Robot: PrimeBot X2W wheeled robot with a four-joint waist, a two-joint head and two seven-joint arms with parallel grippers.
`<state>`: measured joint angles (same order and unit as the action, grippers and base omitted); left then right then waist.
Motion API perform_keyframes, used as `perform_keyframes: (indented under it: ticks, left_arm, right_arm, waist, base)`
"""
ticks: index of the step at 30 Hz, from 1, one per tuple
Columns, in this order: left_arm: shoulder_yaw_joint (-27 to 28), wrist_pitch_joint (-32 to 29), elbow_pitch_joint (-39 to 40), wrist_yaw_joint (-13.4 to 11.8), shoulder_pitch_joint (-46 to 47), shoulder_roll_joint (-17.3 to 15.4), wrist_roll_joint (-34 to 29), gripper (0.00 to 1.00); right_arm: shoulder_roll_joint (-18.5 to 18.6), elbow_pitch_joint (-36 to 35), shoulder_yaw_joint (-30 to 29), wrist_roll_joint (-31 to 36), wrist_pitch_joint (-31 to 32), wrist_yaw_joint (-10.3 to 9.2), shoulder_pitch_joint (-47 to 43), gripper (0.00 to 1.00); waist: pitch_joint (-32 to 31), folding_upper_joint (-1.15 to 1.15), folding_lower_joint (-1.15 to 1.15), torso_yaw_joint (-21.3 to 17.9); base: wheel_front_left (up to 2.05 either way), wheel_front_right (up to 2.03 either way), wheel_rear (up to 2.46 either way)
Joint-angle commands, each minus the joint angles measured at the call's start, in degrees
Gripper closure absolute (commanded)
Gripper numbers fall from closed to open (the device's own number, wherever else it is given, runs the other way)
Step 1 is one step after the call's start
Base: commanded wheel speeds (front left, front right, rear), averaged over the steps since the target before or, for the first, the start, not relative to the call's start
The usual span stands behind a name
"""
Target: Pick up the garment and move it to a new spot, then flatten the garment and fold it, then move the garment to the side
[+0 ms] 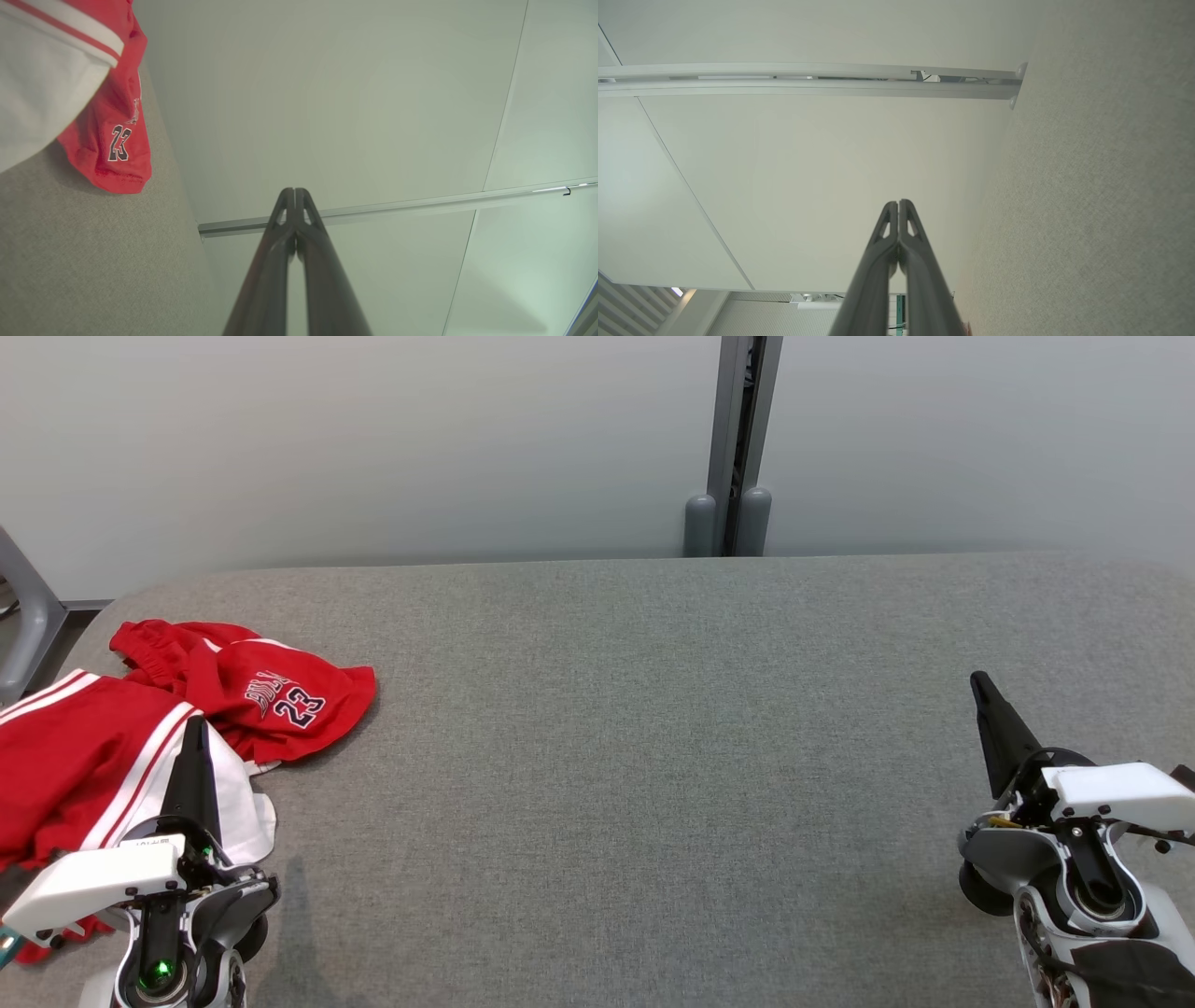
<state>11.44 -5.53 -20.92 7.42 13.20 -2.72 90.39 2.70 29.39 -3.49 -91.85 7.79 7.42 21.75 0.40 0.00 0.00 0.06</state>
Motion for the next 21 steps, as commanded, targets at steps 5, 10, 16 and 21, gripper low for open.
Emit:
perform_keyframes:
  ticks: [5,10,16,21]
  left_arm:
    - [0.1,0.0,0.1,0.1,0.3,-0.3,0.4,1.0]
    - [0.1,0.0,0.1,0.1,0.3,-0.3,0.4,1.0]
    - [0.1,0.0,0.1,0.1,0.3,-0.3,0.4,1.0]
    - [0.1,0.0,0.1,0.1,0.3,-0.3,0.4,1.0]
  right_arm:
    - [0.3,0.1,-0.2,-0.3,0.1,0.15,0.0,1.0]
    - [0.3,0.1,-0.2,-0.3,0.1,0.14,0.0,1.0]
    - [0.3,0.1,-0.2,-0.3,0.1,0.14,0.0,1.0]
    - [0.3,0.1,-0.2,-0.3,0.1,0.15,0.0,1.0]
  waist:
    - [0.0,0.0,0.0,0.0]
    - [0.0,0.0,0.0,0.0]
    - [0.0,0.0,0.0,0.0]
    - [0.0,0.0,0.0,0.0]
  base:
    - [0.0,0.0,0.0]
    - [0.0,0.0,0.0]
    - [0.0,0.0,0.0]
    - [0.0,0.0,0.0]
